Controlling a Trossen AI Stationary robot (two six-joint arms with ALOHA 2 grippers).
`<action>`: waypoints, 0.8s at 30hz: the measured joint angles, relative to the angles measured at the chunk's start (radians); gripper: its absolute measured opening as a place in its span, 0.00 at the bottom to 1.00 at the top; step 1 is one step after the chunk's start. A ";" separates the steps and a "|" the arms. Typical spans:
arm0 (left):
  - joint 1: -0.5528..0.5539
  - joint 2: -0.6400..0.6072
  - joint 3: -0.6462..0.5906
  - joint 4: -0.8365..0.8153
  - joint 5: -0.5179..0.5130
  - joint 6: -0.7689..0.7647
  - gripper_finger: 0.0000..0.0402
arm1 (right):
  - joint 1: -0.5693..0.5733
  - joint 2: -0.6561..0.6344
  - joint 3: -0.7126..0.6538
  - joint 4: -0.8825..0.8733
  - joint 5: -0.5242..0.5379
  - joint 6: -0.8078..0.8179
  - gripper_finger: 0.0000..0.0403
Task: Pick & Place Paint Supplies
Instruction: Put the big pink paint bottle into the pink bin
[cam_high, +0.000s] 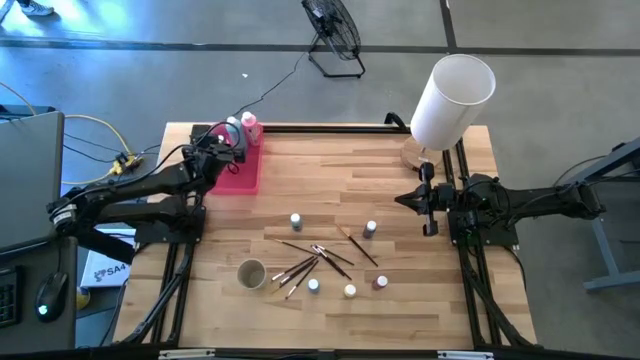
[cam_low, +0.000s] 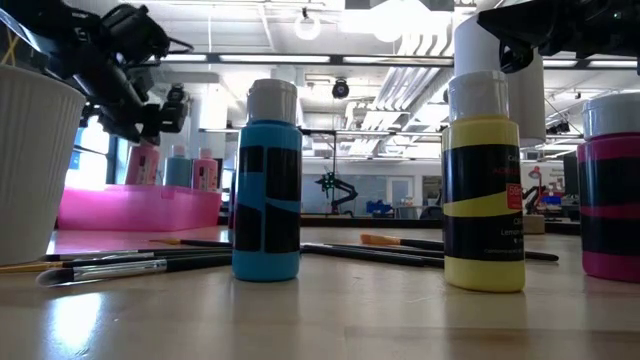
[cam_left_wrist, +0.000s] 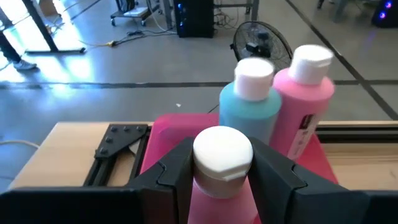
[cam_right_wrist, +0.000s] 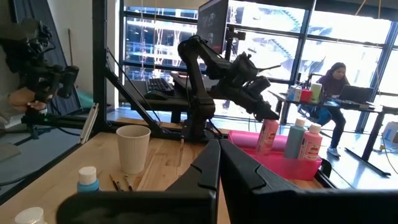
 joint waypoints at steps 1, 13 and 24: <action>0.000 0.000 -0.012 0.012 -0.005 -0.012 0.30 | 0.000 0.000 0.000 0.000 0.000 0.000 0.01; 0.000 -0.002 -0.047 0.063 -0.054 -0.028 0.35 | 0.000 0.000 0.000 0.000 0.000 0.000 0.01; 0.000 -0.001 -0.048 0.062 -0.048 -0.028 0.39 | 0.000 0.000 0.000 0.000 0.000 0.000 0.01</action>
